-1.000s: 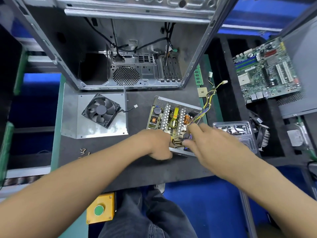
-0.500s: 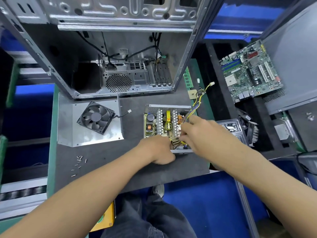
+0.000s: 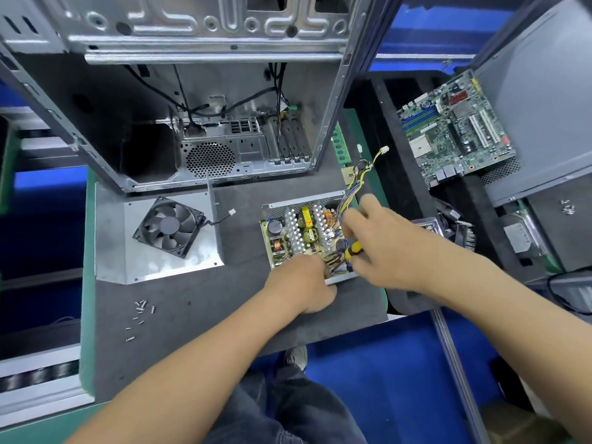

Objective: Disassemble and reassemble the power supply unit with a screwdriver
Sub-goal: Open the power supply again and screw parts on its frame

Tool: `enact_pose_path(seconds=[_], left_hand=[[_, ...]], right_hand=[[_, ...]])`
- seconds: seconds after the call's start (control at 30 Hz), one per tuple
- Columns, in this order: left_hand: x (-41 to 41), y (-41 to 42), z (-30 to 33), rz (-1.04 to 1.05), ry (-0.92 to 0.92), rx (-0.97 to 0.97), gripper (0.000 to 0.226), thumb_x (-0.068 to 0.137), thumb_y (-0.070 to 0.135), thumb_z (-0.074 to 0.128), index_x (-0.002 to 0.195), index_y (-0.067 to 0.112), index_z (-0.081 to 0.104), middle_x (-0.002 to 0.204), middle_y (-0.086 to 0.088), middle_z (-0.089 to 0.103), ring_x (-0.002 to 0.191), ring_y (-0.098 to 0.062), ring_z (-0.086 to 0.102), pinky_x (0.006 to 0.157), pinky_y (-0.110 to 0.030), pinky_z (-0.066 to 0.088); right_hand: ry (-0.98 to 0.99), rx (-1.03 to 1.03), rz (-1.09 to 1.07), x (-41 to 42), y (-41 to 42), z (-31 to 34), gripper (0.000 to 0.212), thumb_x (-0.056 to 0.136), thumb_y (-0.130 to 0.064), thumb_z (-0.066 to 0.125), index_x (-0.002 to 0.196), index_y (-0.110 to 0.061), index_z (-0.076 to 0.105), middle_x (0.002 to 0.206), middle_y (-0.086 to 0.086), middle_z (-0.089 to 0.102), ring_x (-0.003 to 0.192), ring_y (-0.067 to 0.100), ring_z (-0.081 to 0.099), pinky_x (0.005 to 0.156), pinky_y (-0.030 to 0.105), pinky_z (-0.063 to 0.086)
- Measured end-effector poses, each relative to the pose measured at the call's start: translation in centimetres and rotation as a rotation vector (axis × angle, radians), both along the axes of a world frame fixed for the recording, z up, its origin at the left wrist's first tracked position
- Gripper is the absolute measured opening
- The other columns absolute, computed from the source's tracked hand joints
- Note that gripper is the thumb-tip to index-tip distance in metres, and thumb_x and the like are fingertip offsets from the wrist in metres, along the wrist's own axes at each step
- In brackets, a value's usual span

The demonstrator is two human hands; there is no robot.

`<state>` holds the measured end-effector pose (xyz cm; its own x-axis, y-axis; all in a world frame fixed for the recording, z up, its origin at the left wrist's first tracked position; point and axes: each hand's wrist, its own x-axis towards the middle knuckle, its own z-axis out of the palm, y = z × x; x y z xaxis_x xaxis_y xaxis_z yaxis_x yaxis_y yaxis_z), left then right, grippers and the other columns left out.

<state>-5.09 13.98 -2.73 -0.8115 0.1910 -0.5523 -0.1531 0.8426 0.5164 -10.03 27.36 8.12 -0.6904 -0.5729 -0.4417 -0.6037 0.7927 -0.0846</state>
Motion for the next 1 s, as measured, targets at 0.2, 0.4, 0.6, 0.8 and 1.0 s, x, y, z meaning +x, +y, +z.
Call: enact_pose_path(seconds=[0.2, 0.4, 0.6, 0.8, 1.0], left_hand=[[2.0, -3.0, 0.9, -0.156, 0.501, 0.072, 0.052, 0.086, 0.061, 0.056, 0.103, 0.013, 0.066, 0.091, -0.003, 0.060, 0.090, -0.027, 0.061, 0.072, -0.036, 0.049], [3.9, -6.2, 0.9, 0.684, 0.439, 0.726, 0.028, 0.090, 0.036, 0.050, 0.087, 0.023, 0.074, 0.066, 0.016, 0.053, 0.061, -0.004, 0.046, 0.062, -0.018, 0.038], [4.7, -7.3, -1.0, 1.304, -0.079, 1.219, 0.041, 0.095, -0.012, 0.041, 0.097, 0.007, 0.076, 0.078, -0.003, 0.071, 0.066, -0.009, 0.063, 0.056, -0.018, 0.050], [5.0, -7.5, -2.1, 1.355, -0.169, 1.241, 0.022, 0.101, -0.004, 0.045, 0.109, 0.001, 0.065, 0.095, -0.016, 0.076, 0.088, -0.023, 0.075, 0.070, -0.021, 0.058], [5.1, -7.3, -2.6, 1.389, -0.131, 1.051, 0.024, 0.096, 0.028, 0.061, 0.090, 0.006, 0.066, 0.067, -0.002, 0.070, 0.054, -0.008, 0.064, 0.047, -0.015, 0.049]], right_hand=[[0.249, 0.210, 0.006, 0.4, -0.5, -0.5, 0.044, 0.100, -0.057, 0.038, 0.102, -0.017, 0.057, 0.094, 0.007, 0.060, 0.088, 0.035, 0.064, 0.062, 0.034, 0.038], [0.038, 0.052, 0.029, 0.3, -0.2, -0.6, 0.017, 0.096, -0.020, 0.054, 0.112, -0.017, 0.051, 0.110, 0.004, 0.043, 0.083, 0.029, 0.058, 0.075, 0.040, 0.051], [0.104, 0.100, 0.028, 1.1, 0.1, -0.7, 0.029, 0.099, -0.048, 0.047, 0.104, -0.020, 0.044, 0.099, 0.007, 0.051, 0.085, 0.034, 0.060, 0.065, 0.037, 0.044], [0.216, 0.165, 0.098, 1.1, -0.2, -0.5, 0.031, 0.104, -0.033, 0.025, 0.109, -0.019, 0.052, 0.101, 0.004, 0.056, 0.088, 0.032, 0.063, 0.065, 0.035, 0.046], [-0.015, 0.046, 0.030, 1.4, 0.7, -0.2, 0.019, 0.096, -0.023, 0.048, 0.114, -0.019, 0.045, 0.108, 0.002, 0.037, 0.094, 0.025, 0.053, 0.080, 0.038, 0.049]])
